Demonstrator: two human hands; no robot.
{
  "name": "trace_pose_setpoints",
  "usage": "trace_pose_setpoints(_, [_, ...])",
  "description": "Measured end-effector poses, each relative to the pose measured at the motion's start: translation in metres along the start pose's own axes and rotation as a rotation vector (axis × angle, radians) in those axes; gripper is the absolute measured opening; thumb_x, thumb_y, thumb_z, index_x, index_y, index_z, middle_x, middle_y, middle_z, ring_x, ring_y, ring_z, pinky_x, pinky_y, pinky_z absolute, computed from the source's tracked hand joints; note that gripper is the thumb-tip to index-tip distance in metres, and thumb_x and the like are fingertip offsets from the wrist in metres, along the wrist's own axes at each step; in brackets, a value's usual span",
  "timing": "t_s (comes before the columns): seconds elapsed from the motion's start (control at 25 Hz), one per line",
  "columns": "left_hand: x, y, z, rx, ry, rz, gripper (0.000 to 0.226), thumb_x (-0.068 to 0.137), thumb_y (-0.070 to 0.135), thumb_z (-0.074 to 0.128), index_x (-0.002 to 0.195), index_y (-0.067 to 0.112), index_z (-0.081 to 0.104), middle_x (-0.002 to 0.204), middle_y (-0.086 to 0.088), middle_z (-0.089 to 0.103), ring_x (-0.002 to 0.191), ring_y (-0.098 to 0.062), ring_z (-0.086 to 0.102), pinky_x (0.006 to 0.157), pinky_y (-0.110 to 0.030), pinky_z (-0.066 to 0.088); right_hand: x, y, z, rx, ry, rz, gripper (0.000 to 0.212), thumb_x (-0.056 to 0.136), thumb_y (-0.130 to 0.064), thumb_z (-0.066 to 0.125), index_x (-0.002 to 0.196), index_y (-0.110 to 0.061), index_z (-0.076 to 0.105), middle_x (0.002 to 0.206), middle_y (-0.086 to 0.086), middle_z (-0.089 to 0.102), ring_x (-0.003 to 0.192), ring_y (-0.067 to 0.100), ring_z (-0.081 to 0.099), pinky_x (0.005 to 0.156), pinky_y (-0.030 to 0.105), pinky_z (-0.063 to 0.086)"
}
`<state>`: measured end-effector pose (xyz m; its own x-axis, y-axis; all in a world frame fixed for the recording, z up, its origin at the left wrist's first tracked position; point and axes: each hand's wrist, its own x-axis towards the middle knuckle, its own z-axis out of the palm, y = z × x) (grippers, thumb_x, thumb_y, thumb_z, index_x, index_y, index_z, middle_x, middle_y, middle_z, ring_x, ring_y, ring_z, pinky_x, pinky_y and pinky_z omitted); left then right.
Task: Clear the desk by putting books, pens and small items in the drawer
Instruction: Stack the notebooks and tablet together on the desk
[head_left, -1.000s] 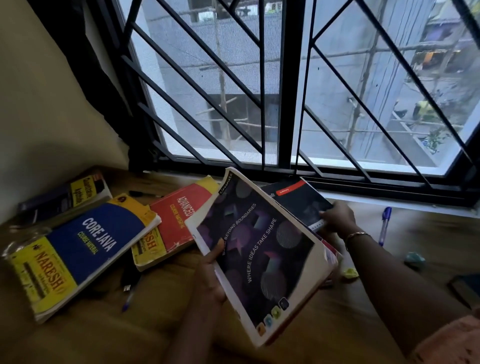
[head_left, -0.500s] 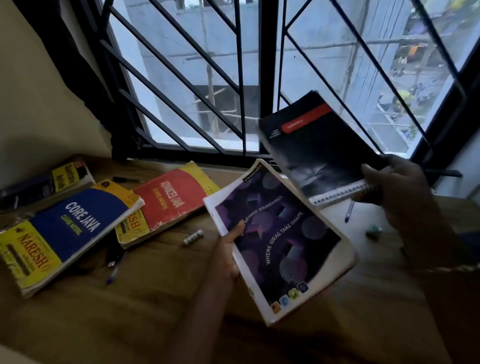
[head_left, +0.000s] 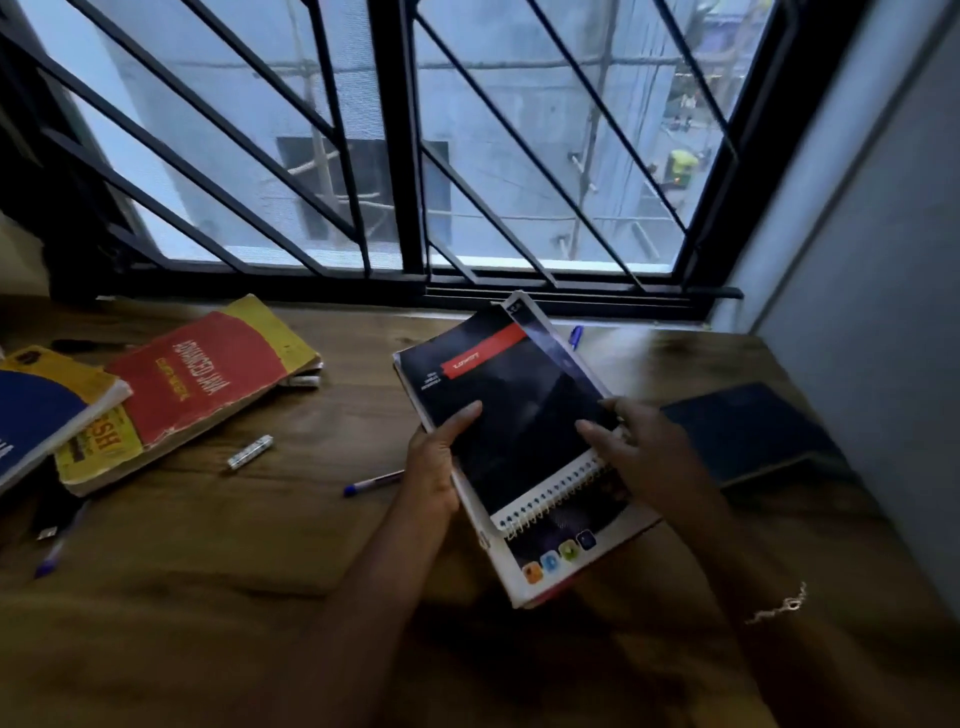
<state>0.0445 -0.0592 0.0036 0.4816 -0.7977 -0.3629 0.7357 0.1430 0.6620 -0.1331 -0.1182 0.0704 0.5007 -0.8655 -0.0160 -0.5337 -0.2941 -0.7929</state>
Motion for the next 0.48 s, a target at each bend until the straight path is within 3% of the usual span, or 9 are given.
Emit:
trace_pose_setpoints(0.12, [0.007,-0.017,0.011,0.027,-0.015,-0.037,0.032,0.066,0.004,0.068,0.098,0.005,0.068,0.094,-0.017,0.07,0.084,-0.033,0.067,0.081,-0.044,0.055,0.014,0.039,-0.054,0.308,0.305,0.178,0.019,0.091,-0.017,0.054,0.094,0.0,0.062,0.075,0.013,0.062,0.052,0.012,0.059,0.04,0.017,0.046])
trace_pose_setpoints(0.2, [0.012,-0.024,0.014,0.053,-0.017,-0.08,0.048,0.056,0.008,0.077,0.103,0.002,0.069,0.106,-0.022,0.067,0.099,-0.038,0.064,0.095,-0.051,0.048,0.031,0.077,-0.09,0.072,0.443,0.23,0.019,0.088,-0.009,0.057,0.104,0.002,0.061,0.096,0.021,0.065,0.076,0.027,0.062,0.058,0.025,0.049])
trace_pose_setpoints(0.28, [0.011,-0.031,0.019,0.122,-0.052,-0.102,0.06,0.05,0.013,0.084,0.106,0.001,0.069,0.116,-0.024,0.063,0.108,-0.04,0.06,0.101,-0.052,0.043,0.052,0.102,-0.114,-0.304,0.203,0.243,0.035,0.083,-0.01,0.064,0.117,-0.003,0.057,0.119,0.018,0.06,0.105,0.032,0.056,0.082,0.031,0.044])
trace_pose_setpoints(0.32, [0.007,-0.035,0.021,0.157,-0.05,-0.096,0.053,0.053,0.014,0.082,0.103,0.001,0.07,0.112,-0.021,0.066,0.102,-0.036,0.064,0.099,-0.047,0.047,0.064,0.111,-0.121,-0.392,0.067,0.268,0.044,0.081,-0.015,0.068,0.121,-0.004,0.054,0.125,0.016,0.057,0.113,0.031,0.053,0.088,0.032,0.041])
trace_pose_setpoints(0.4, [-0.002,-0.044,0.025,0.261,-0.034,-0.06,0.03,0.067,0.015,0.074,0.095,0.006,0.072,0.093,-0.01,0.073,0.083,-0.023,0.07,0.083,-0.033,0.055,0.078,0.126,-0.135,-0.402,-0.046,0.368,0.056,0.075,-0.031,0.074,0.122,-0.007,0.054,0.126,0.011,0.055,0.114,0.031,0.053,0.094,0.033,0.041])
trace_pose_setpoints(0.48, [-0.004,-0.05,0.023,0.336,-0.02,-0.052,0.035,0.066,0.022,0.076,0.099,0.009,0.071,0.096,-0.009,0.073,0.089,-0.023,0.07,0.087,-0.037,0.053,0.082,0.142,-0.144,-0.231,-0.03,0.48,0.067,0.068,-0.046,0.075,0.12,-0.008,0.056,0.127,0.012,0.056,0.111,0.032,0.055,0.097,0.039,0.044])
